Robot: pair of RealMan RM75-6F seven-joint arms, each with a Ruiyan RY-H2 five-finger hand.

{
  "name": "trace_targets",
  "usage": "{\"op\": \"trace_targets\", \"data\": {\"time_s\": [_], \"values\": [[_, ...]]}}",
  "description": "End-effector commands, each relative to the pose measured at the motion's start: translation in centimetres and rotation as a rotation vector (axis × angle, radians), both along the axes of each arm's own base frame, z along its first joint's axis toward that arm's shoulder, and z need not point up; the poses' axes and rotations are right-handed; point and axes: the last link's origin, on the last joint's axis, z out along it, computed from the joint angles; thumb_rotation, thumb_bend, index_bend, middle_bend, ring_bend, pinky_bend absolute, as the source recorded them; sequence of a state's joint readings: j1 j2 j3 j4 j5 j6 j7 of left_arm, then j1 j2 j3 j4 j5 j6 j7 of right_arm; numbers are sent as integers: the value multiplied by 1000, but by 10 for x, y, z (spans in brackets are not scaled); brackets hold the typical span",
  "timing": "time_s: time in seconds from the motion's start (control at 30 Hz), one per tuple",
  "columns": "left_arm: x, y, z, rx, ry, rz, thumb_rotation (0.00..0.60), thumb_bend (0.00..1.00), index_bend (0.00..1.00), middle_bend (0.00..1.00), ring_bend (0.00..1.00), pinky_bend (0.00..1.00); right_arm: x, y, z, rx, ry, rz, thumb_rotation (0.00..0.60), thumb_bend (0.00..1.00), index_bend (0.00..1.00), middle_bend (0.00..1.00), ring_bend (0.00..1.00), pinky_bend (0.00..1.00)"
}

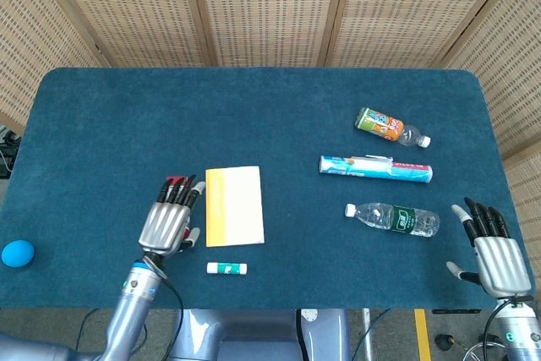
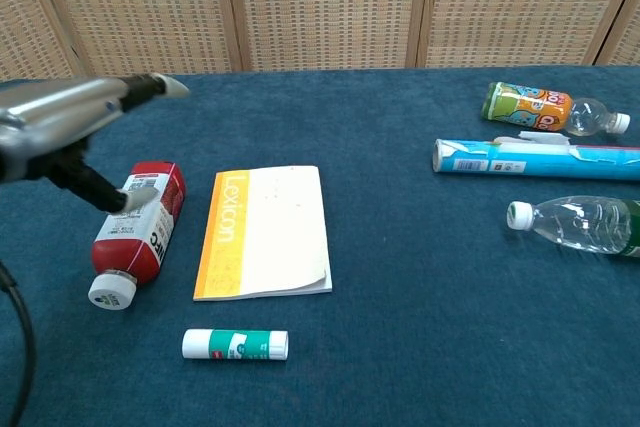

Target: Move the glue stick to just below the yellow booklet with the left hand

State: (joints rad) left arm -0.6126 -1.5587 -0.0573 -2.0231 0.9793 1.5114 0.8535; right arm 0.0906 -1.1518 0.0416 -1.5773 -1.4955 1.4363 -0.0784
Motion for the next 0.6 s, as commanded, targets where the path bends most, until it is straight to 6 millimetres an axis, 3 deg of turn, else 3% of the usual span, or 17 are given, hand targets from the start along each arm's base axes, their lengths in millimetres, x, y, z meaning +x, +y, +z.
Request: {"op": "trace_targets", "data": {"time_s": [0.03,0.37,0.6], "values": [[-38,-13,36,92,39,14,600,350,0,0,0,0,0,0,-1,-1,4,2,600,0,103,0,0,0],[-112,-46,75,197,162,94,600,338,0,0,0,0,2,1,-4,-5,21,13,600,0,102,0,0,0],[-145,-67,86,241,251,135,600,333,0,0,0,0,4,3,-7,-6,32,25,600,0,98,0,0,0]]}}
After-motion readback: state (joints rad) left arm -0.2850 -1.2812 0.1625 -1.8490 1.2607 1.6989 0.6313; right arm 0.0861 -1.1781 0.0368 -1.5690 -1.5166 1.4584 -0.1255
